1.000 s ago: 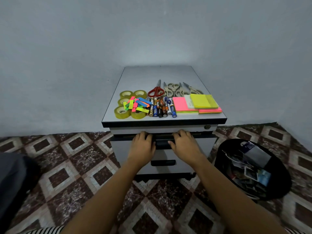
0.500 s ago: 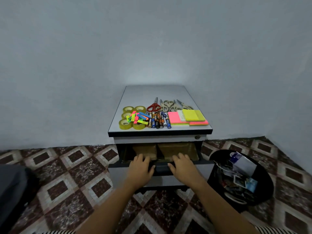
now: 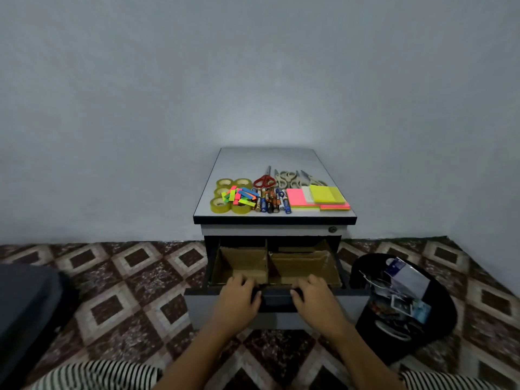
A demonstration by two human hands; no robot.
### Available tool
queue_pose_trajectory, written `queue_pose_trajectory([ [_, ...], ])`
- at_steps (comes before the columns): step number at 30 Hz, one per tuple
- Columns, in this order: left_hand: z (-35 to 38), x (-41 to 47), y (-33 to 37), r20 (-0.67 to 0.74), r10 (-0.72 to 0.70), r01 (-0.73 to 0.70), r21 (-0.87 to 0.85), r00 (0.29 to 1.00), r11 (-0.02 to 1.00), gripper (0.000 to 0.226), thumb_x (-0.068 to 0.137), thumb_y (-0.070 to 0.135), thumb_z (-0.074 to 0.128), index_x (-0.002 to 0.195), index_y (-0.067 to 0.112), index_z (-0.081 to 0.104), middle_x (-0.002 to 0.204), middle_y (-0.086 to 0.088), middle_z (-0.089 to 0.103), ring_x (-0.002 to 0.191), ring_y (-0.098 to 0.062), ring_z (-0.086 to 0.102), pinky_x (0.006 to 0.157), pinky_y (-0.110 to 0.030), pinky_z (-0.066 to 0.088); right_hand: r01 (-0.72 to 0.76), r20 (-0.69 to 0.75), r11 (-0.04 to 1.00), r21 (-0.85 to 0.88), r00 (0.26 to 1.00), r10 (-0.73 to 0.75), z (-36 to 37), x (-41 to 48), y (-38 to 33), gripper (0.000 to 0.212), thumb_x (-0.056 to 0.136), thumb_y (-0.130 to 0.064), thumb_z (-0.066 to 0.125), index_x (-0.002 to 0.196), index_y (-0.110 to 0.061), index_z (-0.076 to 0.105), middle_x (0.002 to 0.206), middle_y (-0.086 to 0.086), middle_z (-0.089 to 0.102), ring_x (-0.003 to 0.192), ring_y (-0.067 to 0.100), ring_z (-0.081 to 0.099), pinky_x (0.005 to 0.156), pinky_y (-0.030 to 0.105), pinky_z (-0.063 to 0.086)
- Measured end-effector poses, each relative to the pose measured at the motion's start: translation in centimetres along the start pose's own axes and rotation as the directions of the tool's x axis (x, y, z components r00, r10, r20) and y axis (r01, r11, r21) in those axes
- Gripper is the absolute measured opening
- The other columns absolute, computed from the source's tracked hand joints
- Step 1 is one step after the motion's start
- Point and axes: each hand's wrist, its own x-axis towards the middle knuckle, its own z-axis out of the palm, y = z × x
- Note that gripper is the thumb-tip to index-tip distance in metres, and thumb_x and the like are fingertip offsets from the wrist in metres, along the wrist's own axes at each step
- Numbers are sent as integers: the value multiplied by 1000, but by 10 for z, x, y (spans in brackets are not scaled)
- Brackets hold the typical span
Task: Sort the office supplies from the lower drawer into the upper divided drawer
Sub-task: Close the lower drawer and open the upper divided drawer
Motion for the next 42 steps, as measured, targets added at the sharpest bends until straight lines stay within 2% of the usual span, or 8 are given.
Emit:
queue_pose_trajectory([
  [12,0,-27,4,-9,-19,20,27,1000,999,29,98,37,39,112,17,55,113,-2,51,104,-19,47,87,-29,39,22,32,1000,-13,999,-21,0,-28,-2,31,100,-34,37,119,-20,57,116,0,52,113,18,42,95,28,37],
  [21,-4,-31,8,-2,-30,30,11,1000,999,29,98,35,40,107,15,59,106,-3,56,100,-20,51,83,-30,40,0,84,997,-72,996,6,-3,-34,-8,31,99,-35,37,114,-19,58,114,2,54,112,20,45,89,31,37],
  [25,-7,-34,11,12,-4,4,-52,1000,999,30,97,33,44,91,11,63,90,-5,58,87,-20,56,73,-30,43,2,131,995,-100,991,11,-5,-37,-10,32,99,-38,36,111,-19,59,112,1,55,110,20,47,88,32,38],
  [27,-9,-35,12,45,3,0,-66,999,998,32,97,33,43,78,13,58,78,-1,55,76,-17,56,62,-23,39,9,146,995,-100,989,5,-6,-39,-11,31,99,-39,36,107,-19,59,109,0,55,107,20,49,87,32,38],
  [30,-14,-35,16,93,-11,16,-57,996,998,37,99,33,41,63,22,45,62,11,43,56,-4,44,48,-14,31,28,159,998,-64,987,-17,-7,-42,-12,29,98,-38,39,96,-16,59,95,1,54,97,19,53,77,30,39],
  [34,-18,-40,22,137,-37,39,-11,990,999,45,100,33,38,55,27,36,55,10,40,47,-3,39,44,-15,30,52,174,999,-11,983,-49,-5,-47,-10,27,98,-38,41,83,-19,53,83,-3,47,77,13,48,65,26,35],
  [38,-16,-41,21,109,-49,52,-19,993,998,46,99,34,40,55,17,42,51,10,38,50,-11,42,44,-19,24,76,152,997,-10,986,-73,-5,-50,-10,26,98,-37,41,79,-21,49,80,-4,46,75,10,46,63,25,32],
  [42,-16,-39,20,126,-33,37,-32,991,999,44,98,35,40,59,19,49,52,8,43,53,-15,49,48,-25,34,85,165,996,-13,983,-81,-6,-49,-10,33,98,-36,42,68,-23,39,70,-10,37,73,10,44,51,18,24],
])
